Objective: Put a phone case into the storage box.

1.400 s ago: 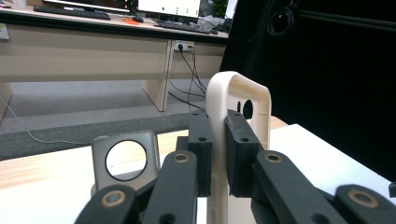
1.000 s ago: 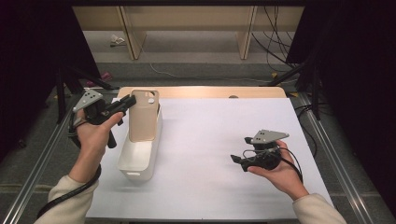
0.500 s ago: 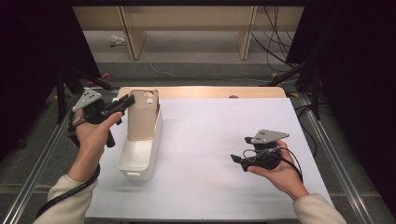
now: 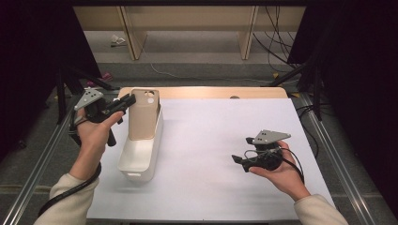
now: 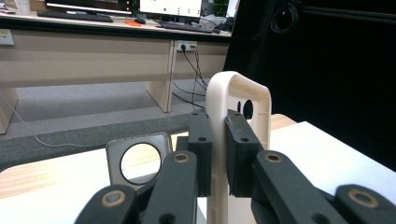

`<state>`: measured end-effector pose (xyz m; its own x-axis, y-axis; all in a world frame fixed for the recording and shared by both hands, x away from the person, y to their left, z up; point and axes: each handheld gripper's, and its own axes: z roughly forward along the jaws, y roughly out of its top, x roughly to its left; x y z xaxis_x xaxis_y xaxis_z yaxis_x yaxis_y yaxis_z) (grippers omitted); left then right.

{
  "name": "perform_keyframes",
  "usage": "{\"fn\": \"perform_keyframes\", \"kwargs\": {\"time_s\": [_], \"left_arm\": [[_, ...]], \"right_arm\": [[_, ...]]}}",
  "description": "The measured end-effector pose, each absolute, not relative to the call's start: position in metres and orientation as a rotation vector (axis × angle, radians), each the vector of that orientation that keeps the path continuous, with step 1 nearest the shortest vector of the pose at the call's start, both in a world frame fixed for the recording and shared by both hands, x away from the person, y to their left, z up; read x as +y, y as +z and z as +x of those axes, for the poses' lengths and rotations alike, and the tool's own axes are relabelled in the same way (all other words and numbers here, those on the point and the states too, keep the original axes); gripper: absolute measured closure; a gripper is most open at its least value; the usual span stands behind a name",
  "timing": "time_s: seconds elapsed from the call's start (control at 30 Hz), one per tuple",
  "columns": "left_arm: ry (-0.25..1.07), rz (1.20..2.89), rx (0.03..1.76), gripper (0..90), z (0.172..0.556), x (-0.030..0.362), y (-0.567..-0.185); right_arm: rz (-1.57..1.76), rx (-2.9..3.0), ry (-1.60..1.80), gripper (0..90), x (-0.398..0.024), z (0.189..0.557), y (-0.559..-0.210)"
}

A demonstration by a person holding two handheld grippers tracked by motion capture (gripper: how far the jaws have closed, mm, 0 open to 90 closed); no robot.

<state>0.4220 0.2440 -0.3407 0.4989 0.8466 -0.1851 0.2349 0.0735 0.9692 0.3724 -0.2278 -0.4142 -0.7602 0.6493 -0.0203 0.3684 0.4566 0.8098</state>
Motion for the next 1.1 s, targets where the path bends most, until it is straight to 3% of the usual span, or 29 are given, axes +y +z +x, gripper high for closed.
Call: {"fn": "perform_keyframes", "kwargs": {"time_s": [1.1], "left_arm": [[0.606, 1.462, 1.032, 82.0, 0.451, 0.254, -0.355]], "right_arm": [[0.875, 2.381, 1.207, 16.5, -0.228, 0.373, -0.415]]}}
